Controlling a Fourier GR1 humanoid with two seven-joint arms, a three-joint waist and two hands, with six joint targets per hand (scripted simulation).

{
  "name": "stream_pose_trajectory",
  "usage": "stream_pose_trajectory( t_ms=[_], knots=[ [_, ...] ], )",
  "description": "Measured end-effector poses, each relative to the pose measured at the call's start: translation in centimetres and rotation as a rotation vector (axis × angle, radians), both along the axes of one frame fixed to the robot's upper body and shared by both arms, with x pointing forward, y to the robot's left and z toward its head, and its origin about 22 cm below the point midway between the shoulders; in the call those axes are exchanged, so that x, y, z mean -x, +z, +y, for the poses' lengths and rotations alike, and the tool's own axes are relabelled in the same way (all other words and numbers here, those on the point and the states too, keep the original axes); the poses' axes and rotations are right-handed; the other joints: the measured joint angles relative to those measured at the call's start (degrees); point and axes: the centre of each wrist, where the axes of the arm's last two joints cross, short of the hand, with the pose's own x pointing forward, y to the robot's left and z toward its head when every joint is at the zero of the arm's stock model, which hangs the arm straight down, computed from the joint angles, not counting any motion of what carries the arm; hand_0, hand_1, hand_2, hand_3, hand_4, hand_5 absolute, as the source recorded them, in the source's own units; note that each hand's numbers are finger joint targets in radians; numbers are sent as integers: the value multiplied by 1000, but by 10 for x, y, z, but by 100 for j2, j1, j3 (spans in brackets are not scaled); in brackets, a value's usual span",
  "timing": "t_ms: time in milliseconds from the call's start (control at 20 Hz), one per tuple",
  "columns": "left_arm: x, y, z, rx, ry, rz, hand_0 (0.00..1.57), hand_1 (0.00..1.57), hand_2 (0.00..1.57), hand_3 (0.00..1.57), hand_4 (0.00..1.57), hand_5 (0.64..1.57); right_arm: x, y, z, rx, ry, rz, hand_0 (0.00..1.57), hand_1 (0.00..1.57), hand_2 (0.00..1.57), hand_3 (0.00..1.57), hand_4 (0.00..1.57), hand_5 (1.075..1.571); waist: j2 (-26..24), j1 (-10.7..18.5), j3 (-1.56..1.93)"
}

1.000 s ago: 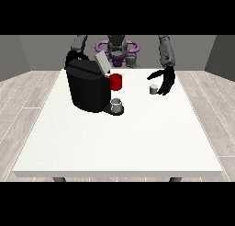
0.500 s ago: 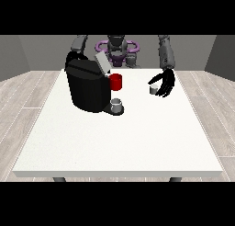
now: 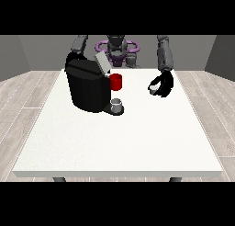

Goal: Insert the coffee pod into the coffee machine and close the lid

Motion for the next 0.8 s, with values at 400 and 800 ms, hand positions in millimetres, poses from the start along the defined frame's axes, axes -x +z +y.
stream_pose_trajectory(
  t_ms=[400, 800],
  knots=[
    [-7, 11, 14, -62, -36, -24, 1424, 1424, 1457, 1423, 564, 1571, -2, 8, 2, -31, -2, -13, 0, 0, 0, 0, 414, 1571, 89, -57, 1],
    [-33, 43, -15, -27, -180, -53, 1289, 1289, 1362, 1337, 557, 1571, -2, -13, -14, -47, -37, 57, 0, 0, 0, 0, 459, 1571, -334, 71, -1]
  ],
)
